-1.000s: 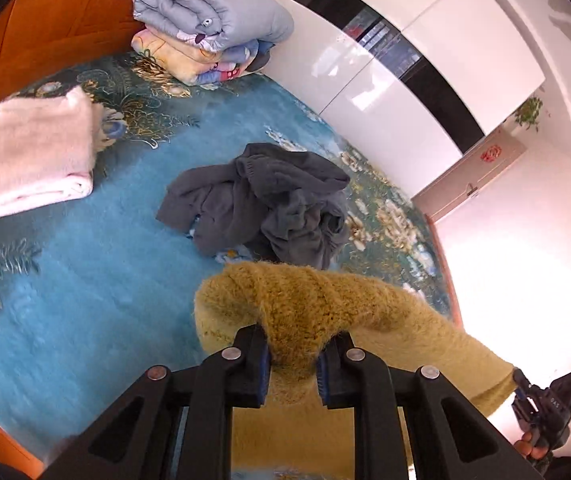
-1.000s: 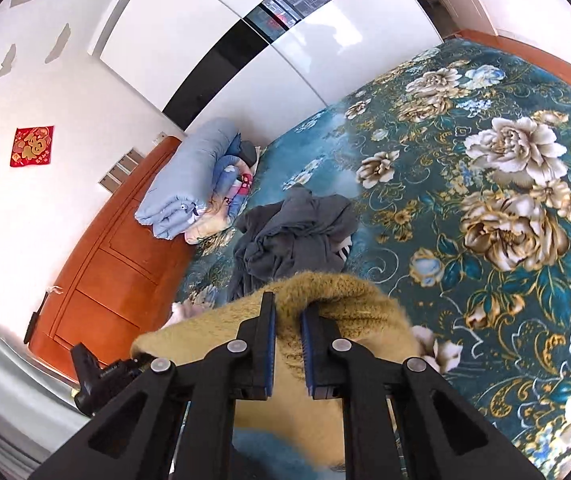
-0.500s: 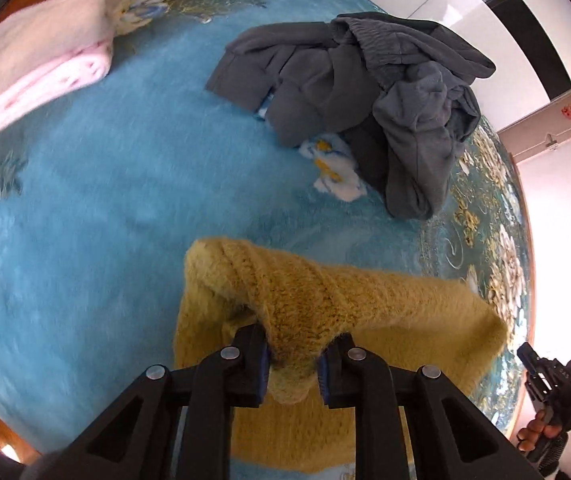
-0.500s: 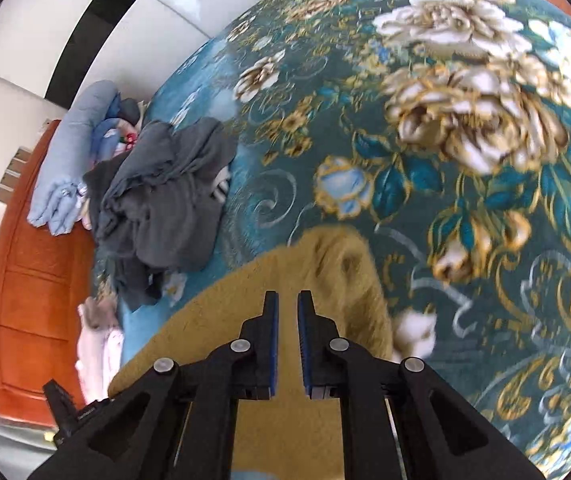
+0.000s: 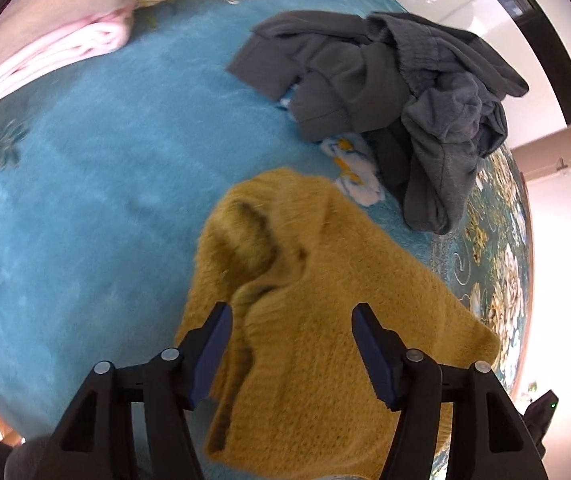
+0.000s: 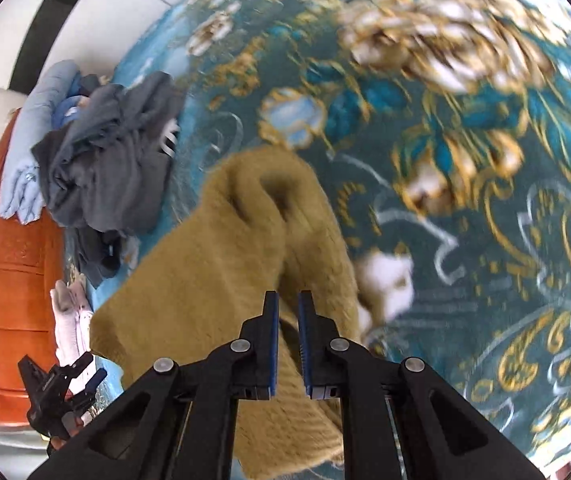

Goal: Fold clothes

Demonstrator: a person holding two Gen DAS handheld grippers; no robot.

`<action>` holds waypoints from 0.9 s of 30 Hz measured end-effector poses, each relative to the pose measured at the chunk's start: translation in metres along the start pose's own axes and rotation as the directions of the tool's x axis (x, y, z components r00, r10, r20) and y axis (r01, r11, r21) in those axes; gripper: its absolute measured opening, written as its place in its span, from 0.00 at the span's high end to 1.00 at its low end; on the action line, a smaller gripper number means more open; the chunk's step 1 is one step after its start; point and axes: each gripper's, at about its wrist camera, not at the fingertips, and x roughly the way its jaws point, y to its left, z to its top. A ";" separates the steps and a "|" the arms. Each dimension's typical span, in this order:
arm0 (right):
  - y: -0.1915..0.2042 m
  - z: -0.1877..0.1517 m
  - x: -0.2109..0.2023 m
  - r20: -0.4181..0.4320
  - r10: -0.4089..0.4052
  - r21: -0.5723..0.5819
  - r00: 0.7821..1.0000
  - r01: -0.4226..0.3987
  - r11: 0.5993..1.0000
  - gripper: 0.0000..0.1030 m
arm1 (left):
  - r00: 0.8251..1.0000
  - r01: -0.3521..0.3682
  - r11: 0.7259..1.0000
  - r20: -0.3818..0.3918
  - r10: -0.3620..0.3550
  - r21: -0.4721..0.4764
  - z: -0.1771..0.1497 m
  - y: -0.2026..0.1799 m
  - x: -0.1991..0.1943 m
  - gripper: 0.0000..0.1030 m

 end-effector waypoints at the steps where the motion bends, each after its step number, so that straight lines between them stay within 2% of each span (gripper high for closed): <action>1: -0.001 -0.003 -0.001 -0.001 -0.002 0.009 1.000 0.002 1.000 0.91 | 1.000 -0.008 1.000 0.002 0.008 -0.006 -0.004 0.004 -0.002 0.33; 3: -0.004 -0.009 -0.002 -0.004 -0.005 0.028 1.000 0.005 1.000 0.89 | 1.000 -0.024 1.000 -0.006 0.024 -0.021 -0.012 0.012 -0.001 0.32; 8: -0.004 -0.028 -0.008 -0.022 -0.012 0.032 1.000 0.013 0.999 0.69 | 0.999 -0.010 0.996 -0.050 0.006 -0.094 -0.031 0.034 0.001 0.32; 11: -0.005 -0.045 -0.010 -0.054 -0.021 0.034 0.998 0.022 0.999 0.67 | 0.998 -0.017 0.996 -0.068 0.010 -0.091 -0.037 0.034 -0.002 0.32; 18: -0.017 -0.083 -0.003 -0.140 0.008 0.079 0.990 0.003 0.997 0.66 | 0.985 -0.044 0.998 -0.170 0.034 -0.053 -0.057 0.032 0.003 0.31; 21: -0.017 -0.097 0.010 -0.200 0.023 0.081 0.980 -0.007 0.997 0.62 | 0.971 -0.030 0.997 -0.239 0.012 -0.073 -0.065 0.037 0.012 0.26; 23: -0.018 -0.102 0.018 -0.227 0.033 0.088 0.973 -0.014 0.996 0.59 | 0.959 -0.021 0.996 -0.283 -0.005 -0.090 -0.070 0.041 0.019 0.26; 27: -0.021 -0.106 0.033 -0.252 0.077 0.138 0.965 -0.043 0.990 0.59 | 0.948 0.029 0.982 -0.306 -0.087 -0.189 -0.074 0.052 0.030 0.26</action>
